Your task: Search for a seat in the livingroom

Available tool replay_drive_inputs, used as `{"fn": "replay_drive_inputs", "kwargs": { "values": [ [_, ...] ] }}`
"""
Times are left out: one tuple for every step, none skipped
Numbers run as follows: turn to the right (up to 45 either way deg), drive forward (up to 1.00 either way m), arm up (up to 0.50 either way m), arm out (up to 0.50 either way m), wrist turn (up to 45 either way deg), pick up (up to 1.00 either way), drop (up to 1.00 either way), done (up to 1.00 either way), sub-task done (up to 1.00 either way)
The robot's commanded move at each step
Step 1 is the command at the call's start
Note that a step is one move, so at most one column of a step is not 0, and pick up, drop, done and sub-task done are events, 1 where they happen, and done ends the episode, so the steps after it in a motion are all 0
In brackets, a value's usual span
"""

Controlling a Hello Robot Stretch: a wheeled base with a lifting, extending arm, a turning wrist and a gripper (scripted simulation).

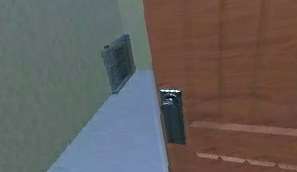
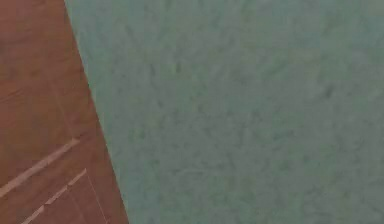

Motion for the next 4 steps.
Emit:
{"fn": "replay_drive_inputs", "kwargs": {
  "values": [
    [0.0, 0.3, 0.0, 0.0, 0.0, 0.0, 0.0, 0.0, 0.0],
    [-45.0, 0.0, 0.0, 0.0, 0.0, 0.0, 0.0, 0.0, 0.0],
    [-6.0, 0.0, 0.0, 0.0, 0.0, 0.0, 0.0, 0.0, 0.0],
    [0.0, 0.65, 0.0, 0.0, 0.0, 0.0, 0.0, 0.0, 0.0]
  ]
}}
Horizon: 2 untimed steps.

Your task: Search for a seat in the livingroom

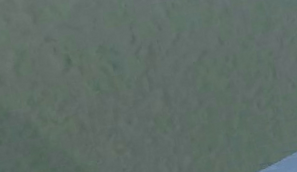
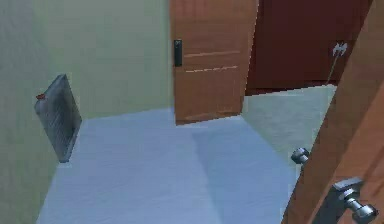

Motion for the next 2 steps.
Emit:
{"fn": "replay_drive_inputs", "kwargs": {
  "values": [
    [45.0, 0.0, 0.0, 0.0, 0.0, 0.0, 0.0, 0.0, 0.0],
    [27.0, 0.0, 0.0, 0.0, 0.0, 0.0, 0.0, 0.0, 0.0]
  ]
}}
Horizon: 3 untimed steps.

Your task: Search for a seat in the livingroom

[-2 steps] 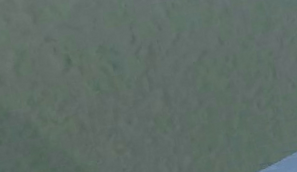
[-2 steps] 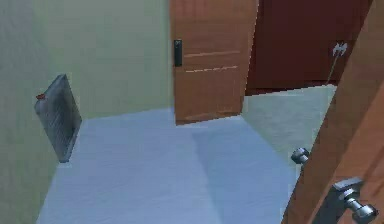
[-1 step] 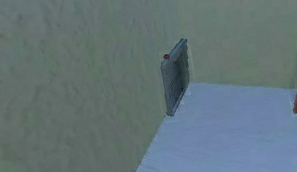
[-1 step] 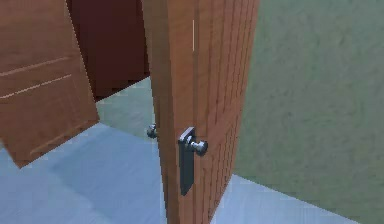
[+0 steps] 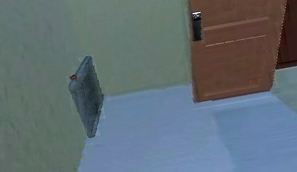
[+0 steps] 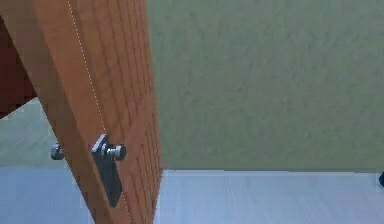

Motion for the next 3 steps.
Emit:
{"fn": "replay_drive_inputs", "kwargs": {
  "values": [
    [0.0, 0.55, 0.0, 0.0, 0.0, 0.0, 0.0, 0.0, 0.0],
    [0.0, 0.15, 0.0, 0.0, 0.0, 0.0, 0.0, 0.0, 0.0],
    [45.0, 0.0, 0.0, 0.0, 0.0, 0.0, 0.0, 0.0, 0.0]
  ]
}}
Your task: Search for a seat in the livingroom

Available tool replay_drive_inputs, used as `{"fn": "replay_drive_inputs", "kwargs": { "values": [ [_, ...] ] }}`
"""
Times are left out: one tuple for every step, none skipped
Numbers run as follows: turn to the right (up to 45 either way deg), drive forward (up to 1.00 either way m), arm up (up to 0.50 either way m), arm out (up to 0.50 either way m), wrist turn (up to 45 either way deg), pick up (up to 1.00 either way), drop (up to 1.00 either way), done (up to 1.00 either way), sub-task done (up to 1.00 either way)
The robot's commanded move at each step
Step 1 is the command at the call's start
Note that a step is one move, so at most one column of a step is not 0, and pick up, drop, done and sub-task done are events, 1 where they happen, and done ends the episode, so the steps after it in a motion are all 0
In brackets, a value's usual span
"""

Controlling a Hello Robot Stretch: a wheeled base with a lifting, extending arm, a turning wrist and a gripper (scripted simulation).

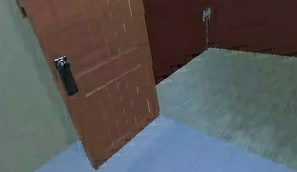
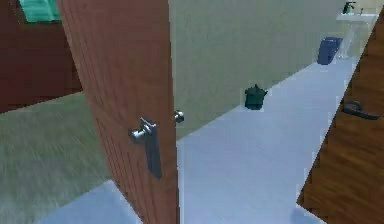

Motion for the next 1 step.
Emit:
{"fn": "replay_drive_inputs", "kwargs": {
  "values": [
    [39.0, 0.0, 0.0, 0.0, 0.0, 0.0, 0.0, 0.0, 0.0]
  ]
}}
